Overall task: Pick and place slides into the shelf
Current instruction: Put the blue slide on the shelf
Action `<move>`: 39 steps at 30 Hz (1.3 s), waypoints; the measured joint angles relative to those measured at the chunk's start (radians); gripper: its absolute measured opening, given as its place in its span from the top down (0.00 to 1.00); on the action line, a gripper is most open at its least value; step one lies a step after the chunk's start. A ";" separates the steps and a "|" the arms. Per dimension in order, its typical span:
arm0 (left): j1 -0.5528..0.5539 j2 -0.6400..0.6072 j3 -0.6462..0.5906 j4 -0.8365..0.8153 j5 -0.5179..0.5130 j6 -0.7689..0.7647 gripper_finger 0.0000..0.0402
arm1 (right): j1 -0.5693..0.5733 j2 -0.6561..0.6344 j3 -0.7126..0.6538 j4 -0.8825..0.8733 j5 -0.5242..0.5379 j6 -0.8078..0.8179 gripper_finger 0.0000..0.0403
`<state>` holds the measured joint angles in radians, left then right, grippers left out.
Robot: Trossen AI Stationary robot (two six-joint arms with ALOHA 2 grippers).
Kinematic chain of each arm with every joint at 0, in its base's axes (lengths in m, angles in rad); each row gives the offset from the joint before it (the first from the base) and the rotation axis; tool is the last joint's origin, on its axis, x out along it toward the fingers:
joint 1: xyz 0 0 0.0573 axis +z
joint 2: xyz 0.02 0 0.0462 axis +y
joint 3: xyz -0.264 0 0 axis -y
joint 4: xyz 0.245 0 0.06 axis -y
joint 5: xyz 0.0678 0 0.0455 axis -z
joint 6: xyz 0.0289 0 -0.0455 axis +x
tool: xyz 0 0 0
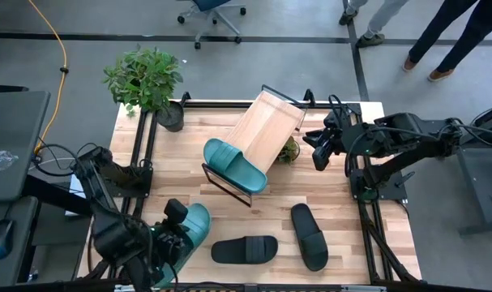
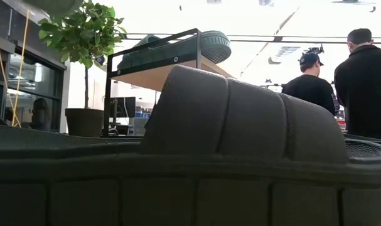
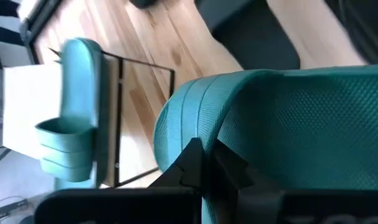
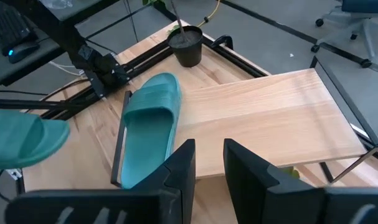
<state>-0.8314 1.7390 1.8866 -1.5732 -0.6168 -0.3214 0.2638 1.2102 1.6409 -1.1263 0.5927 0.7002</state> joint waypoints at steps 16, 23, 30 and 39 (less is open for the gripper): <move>0.029 -0.001 0.295 0.003 -0.240 0.100 1.00 | 0.000 -0.002 0.000 0.000 -0.140 0.086 0.82; 0.181 -0.002 0.374 0.001 -0.283 0.268 1.00 | 0.001 -0.002 0.000 0.000 -0.180 0.107 0.82; 0.371 -0.002 0.414 0.006 -0.304 0.424 1.00 | 0.001 0.000 0.000 0.001 -0.116 0.168 0.82; 0.615 0.000 0.413 0.173 -0.303 0.634 1.00 | -0.022 0.001 0.000 0.066 -0.062 0.147 0.76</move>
<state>-0.2167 1.7390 2.2997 -1.4004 -0.9196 0.3123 0.2416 1.2110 1.6409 -1.0600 0.5303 0.8470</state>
